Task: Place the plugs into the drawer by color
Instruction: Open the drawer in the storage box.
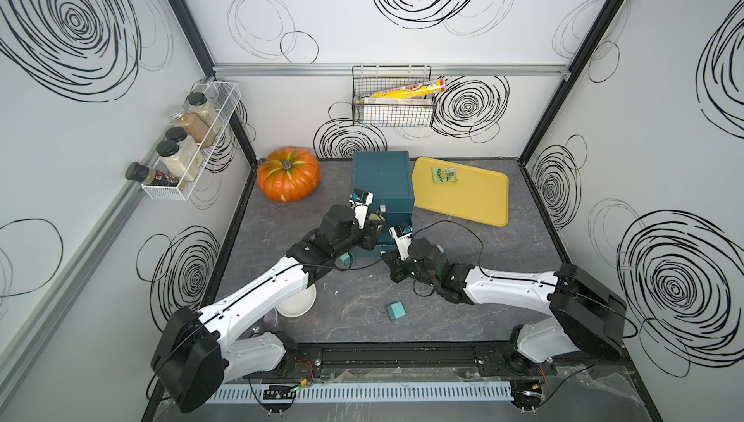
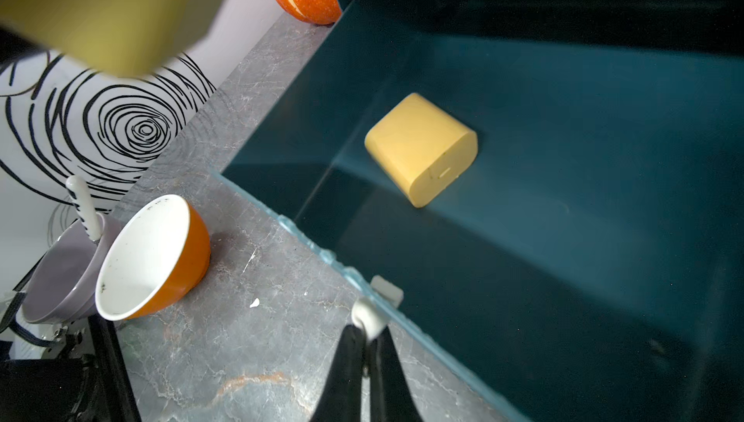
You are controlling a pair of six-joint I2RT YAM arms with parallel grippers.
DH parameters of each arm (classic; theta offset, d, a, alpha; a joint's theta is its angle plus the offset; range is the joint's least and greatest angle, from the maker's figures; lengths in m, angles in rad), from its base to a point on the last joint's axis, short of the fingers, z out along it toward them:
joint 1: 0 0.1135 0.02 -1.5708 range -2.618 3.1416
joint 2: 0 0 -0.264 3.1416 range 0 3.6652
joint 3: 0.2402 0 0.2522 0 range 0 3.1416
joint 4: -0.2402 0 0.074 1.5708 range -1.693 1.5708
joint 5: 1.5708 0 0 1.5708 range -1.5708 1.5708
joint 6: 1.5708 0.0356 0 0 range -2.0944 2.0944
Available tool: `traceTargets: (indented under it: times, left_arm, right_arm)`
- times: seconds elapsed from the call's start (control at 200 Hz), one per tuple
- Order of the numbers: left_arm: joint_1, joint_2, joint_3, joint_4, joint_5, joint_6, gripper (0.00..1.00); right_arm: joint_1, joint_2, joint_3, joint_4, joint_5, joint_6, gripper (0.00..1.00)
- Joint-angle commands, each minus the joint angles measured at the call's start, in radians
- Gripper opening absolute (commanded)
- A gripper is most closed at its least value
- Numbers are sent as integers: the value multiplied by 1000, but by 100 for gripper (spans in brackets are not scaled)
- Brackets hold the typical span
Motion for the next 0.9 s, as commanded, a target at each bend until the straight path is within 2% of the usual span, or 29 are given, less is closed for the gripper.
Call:
traceTargets:
  times: [0.0, 0.075, 0.145, 0.23, 0.38, 0.426, 0.521, 0.741, 0.896]
  left_arm:
    - [-24, 49, 90, -10, -3, 80, 0]
    - [-24, 86, 118, -45, -24, 84, 0]
    - [-27, 114, 134, -55, -3, 110, 0]
    - [-55, 170, 194, -124, -23, 148, 0]
    - [-134, 284, 318, -277, -134, 287, 0]
    - [-135, 310, 346, -305, -174, 301, 0]
    - [-125, 371, 410, -362, -161, 343, 0]
    - [-126, 570, 620, -573, -167, 416, 0]
    - [-103, 635, 653, -615, -194, 439, 0]
  right_arm:
    - [2, -52, -56, 99, -28, 17, 19]
    - [2, -123, -120, 144, -16, 25, 49]
    - [3, -244, -213, 201, -1, 35, 56]
    - [3, -416, -271, 146, 41, 31, 57]
    - [1, -697, -247, -180, 192, -45, 55]
    - [-4, -763, -227, -270, 236, -83, 55]
    - [-11, -876, -199, -389, 277, -130, 55]
    - [-16, -997, -210, -429, 310, -224, 53]
    - [-16, -1016, -242, -407, 305, -240, 52]
